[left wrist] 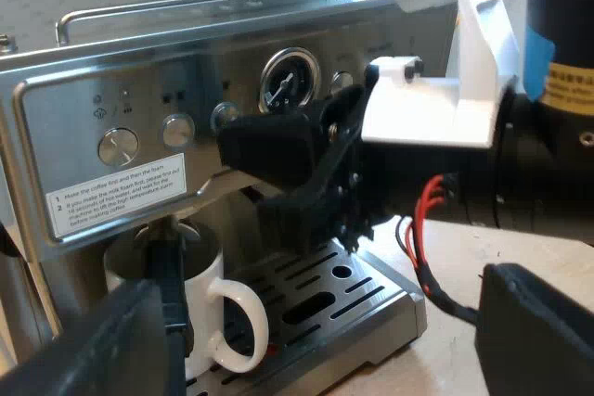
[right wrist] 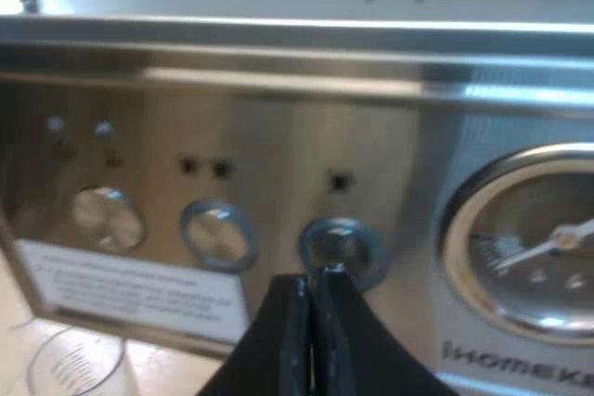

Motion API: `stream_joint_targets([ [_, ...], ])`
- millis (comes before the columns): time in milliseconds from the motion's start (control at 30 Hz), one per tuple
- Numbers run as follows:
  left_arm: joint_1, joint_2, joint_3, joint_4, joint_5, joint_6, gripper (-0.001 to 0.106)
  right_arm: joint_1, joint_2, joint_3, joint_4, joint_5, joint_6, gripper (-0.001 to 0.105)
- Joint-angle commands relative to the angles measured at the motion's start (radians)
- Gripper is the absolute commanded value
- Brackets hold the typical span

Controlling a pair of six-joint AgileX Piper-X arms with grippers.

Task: Place mug into machine

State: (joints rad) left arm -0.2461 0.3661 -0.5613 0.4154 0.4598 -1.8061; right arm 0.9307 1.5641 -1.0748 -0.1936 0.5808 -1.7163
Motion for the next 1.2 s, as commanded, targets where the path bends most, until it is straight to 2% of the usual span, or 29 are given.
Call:
stream_joint_targets([
  [33,-0.007,0.002,-0.009,-0.018,0.009,-0.019,0.070,-0.022,-0.007,-0.010,-0.013,0.003,-0.014,0.000],
  [533,-0.007,0.002,-0.009,-0.018,0.009,-0.019,0.070,-0.041,-0.007,-0.010,-0.011,-0.022,-0.014,0.000],
  [667,-0.007,0.002,-0.009,-0.016,0.036,-0.019,0.070,-0.032,-0.016,-0.010,0.010,-0.025,-0.014,0.000],
  [700,-0.007,0.002,-0.012,-0.006,0.053,-0.021,0.070,-0.028,-0.025,-0.010,0.028,-0.026,-0.014,0.000],
  [867,-0.007,0.002,-0.046,0.084,0.054,-0.015,0.070,0.008,-0.085,-0.010,0.161,-0.026,-0.014,0.003],
  [967,-0.007,0.002,-0.062,0.100,0.054,-0.007,0.070,0.028,-0.125,-0.010,0.242,-0.026,-0.014,0.021],
  [1033,-0.007,0.002,-0.066,0.098,0.054,-0.007,0.070,0.039,-0.154,-0.010,0.296,-0.024,-0.014,0.046],
  [1067,-0.007,0.002,-0.066,0.098,0.054,-0.007,0.070,0.041,-0.164,-0.010,0.311,-0.024,-0.014,0.053],
  [1133,-0.007,0.002,-0.066,0.103,0.054,-0.007,0.070,0.041,-0.193,-0.010,0.359,-0.024,-0.008,0.078],
  [1200,-0.007,0.002,-0.066,0.105,0.054,-0.007,0.070,0.041,-0.218,-0.010,0.400,-0.029,-0.008,0.090],
])
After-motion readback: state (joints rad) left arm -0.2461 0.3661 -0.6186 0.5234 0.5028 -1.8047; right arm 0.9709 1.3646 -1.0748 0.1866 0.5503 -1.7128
